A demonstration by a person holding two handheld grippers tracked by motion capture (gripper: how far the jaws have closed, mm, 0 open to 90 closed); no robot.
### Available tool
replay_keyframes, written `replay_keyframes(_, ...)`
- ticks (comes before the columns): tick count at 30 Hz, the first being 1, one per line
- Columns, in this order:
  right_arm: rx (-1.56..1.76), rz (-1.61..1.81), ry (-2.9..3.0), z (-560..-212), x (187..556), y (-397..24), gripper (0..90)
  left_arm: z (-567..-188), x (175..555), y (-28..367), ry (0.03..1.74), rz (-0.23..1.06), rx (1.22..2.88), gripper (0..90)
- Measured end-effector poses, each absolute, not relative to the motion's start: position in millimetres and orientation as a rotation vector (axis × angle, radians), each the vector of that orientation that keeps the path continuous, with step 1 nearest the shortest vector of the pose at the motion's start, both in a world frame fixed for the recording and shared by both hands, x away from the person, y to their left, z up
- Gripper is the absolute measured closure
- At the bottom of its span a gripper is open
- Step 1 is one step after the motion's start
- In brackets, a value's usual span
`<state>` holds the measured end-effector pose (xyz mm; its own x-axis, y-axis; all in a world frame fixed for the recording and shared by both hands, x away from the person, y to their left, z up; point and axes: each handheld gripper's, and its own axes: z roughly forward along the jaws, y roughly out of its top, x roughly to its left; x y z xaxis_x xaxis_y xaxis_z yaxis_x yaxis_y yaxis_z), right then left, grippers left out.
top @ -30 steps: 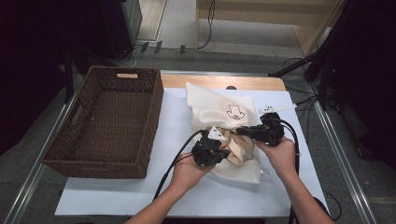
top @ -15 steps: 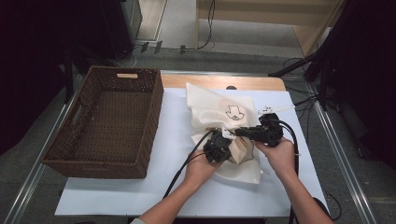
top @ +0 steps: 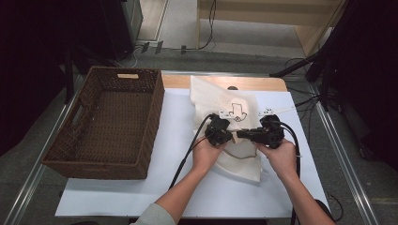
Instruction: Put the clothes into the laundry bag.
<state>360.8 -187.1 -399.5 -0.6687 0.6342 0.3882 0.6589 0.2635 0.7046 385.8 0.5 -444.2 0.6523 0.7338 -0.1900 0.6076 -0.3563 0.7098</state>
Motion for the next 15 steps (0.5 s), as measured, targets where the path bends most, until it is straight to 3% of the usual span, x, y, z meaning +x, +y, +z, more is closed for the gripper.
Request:
replay_keyframes(7, -1.277, -1.387, -2.476, -404, 362, -185, 87.4, -447, 393, 8, 1.047, 0.182, 2.104, 90.0)
replay_keyframes(15, -1.279, -1.375, -2.484, -406, 363, -184, 87.3, -435, 381, 24, 1.001, 0.068, 2.139, 86.4)
